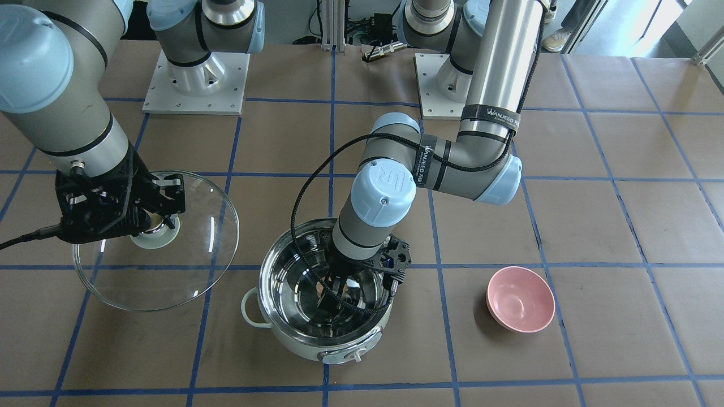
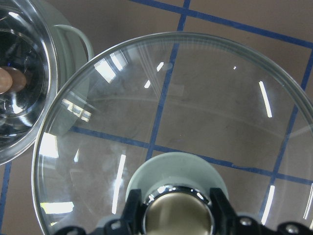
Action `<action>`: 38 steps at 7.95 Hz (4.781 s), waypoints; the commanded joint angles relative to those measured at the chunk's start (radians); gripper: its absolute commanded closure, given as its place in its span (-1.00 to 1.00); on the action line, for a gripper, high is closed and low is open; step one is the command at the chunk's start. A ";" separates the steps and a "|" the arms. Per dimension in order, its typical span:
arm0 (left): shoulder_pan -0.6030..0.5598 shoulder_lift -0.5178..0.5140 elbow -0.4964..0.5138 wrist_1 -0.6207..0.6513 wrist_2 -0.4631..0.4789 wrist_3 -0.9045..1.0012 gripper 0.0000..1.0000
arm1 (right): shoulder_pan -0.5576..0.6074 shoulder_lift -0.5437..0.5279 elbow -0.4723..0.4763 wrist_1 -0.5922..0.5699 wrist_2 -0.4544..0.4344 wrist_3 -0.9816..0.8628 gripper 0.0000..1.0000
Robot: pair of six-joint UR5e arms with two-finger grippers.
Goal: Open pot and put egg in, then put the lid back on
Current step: 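Lower the egg into the pot and open the left gripper, then withdraw the left gripper while the right gripper brings the lid over the pot, then lower the glass lid onto the pot with the right gripper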
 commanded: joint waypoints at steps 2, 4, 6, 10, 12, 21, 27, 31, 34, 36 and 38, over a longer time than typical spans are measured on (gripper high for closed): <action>0.015 0.084 0.036 -0.002 0.006 0.031 -1.00 | 0.000 0.005 0.005 -0.008 0.008 0.008 1.00; 0.093 0.156 0.034 -0.047 -0.006 0.124 -1.00 | 0.003 0.003 0.006 -0.006 0.010 0.015 1.00; 0.211 0.249 0.034 -0.180 -0.031 0.328 -1.00 | 0.038 0.000 0.006 -0.024 0.071 0.118 1.00; 0.394 0.409 0.034 -0.441 0.082 0.979 -1.00 | 0.225 0.082 -0.012 -0.173 0.068 0.242 1.00; 0.405 0.504 0.036 -0.587 0.136 1.241 -1.00 | 0.291 0.127 -0.034 -0.176 0.069 0.285 1.00; 0.233 0.558 0.028 -0.584 0.248 1.626 -1.00 | 0.330 0.224 -0.067 -0.245 0.105 0.322 1.00; 0.311 0.537 0.014 -0.555 0.233 1.628 -1.00 | 0.337 0.241 -0.081 -0.245 0.116 0.322 1.00; 0.305 0.535 0.013 -0.555 0.233 1.617 -1.00 | 0.336 0.244 -0.097 -0.245 0.114 0.322 1.00; 0.302 0.535 0.013 -0.555 0.233 1.616 -1.00 | 0.337 0.248 -0.098 -0.247 0.112 0.321 1.00; 0.302 0.535 0.013 -0.555 0.233 1.616 -1.00 | 0.337 0.248 -0.098 -0.247 0.116 0.324 1.00; 0.302 0.535 0.013 -0.555 0.233 1.616 -1.00 | 0.337 0.251 -0.100 -0.261 0.114 0.322 1.00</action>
